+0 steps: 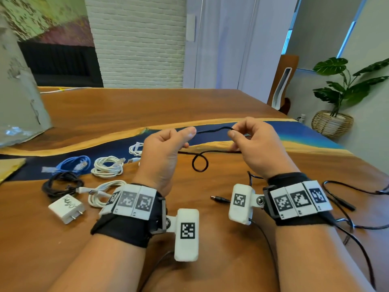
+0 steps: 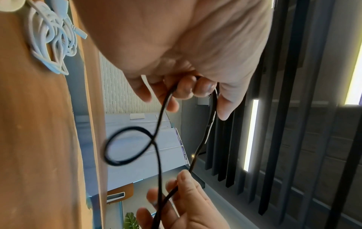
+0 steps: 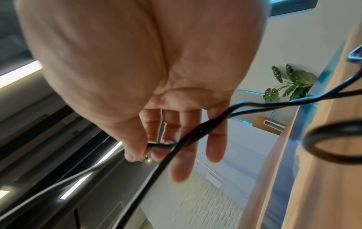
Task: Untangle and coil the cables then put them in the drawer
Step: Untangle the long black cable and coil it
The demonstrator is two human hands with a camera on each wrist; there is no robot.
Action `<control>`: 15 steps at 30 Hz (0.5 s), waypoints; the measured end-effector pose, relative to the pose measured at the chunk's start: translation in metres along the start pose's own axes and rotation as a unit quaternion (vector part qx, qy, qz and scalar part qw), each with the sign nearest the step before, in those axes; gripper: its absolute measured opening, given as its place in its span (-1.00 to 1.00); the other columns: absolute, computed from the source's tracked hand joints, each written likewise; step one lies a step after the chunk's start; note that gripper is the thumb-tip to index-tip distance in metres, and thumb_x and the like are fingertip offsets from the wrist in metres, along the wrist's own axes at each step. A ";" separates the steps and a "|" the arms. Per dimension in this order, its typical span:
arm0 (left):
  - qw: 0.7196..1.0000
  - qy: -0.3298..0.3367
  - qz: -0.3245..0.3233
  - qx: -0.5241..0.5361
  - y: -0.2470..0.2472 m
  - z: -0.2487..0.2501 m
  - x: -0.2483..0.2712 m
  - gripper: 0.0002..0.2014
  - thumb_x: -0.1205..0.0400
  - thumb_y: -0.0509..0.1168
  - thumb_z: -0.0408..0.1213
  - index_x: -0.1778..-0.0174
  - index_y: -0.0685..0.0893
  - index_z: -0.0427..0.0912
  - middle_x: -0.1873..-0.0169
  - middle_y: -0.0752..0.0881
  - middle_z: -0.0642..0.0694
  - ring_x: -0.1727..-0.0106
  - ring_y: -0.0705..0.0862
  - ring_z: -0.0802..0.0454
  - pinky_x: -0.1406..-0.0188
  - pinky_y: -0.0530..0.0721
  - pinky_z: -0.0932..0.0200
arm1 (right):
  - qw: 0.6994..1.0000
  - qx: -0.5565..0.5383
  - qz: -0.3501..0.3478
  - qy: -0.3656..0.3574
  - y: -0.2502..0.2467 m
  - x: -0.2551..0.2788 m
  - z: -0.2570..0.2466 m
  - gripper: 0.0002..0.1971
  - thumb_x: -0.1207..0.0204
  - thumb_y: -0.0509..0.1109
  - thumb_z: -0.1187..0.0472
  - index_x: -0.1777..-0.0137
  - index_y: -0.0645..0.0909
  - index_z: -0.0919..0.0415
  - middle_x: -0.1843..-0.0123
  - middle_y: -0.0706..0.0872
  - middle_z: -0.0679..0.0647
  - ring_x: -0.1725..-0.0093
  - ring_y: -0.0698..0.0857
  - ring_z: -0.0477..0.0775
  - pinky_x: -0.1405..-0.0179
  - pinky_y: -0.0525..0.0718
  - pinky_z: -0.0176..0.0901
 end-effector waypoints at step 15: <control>0.984 -0.076 0.030 0.156 -0.007 0.007 -0.002 -0.75 -0.85 0.16 -0.13 0.06 0.65 -0.13 0.48 0.36 0.02 0.55 0.21 0.10 0.55 0.29 0.21 | 0.970 -0.046 0.203 0.122 -0.051 -0.007 0.041 -0.88 -0.62 0.52 0.01 -0.10 0.76 -0.04 -0.06 0.77 0.00 0.01 0.69 -0.16 0.16 0.52 -0.34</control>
Point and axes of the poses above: each hand's wrist, its own x-axis away from the middle knuckle, its own y-axis out of the palm, z = x × y, the point moved 3 cm from there along -x, towards the middle knuckle
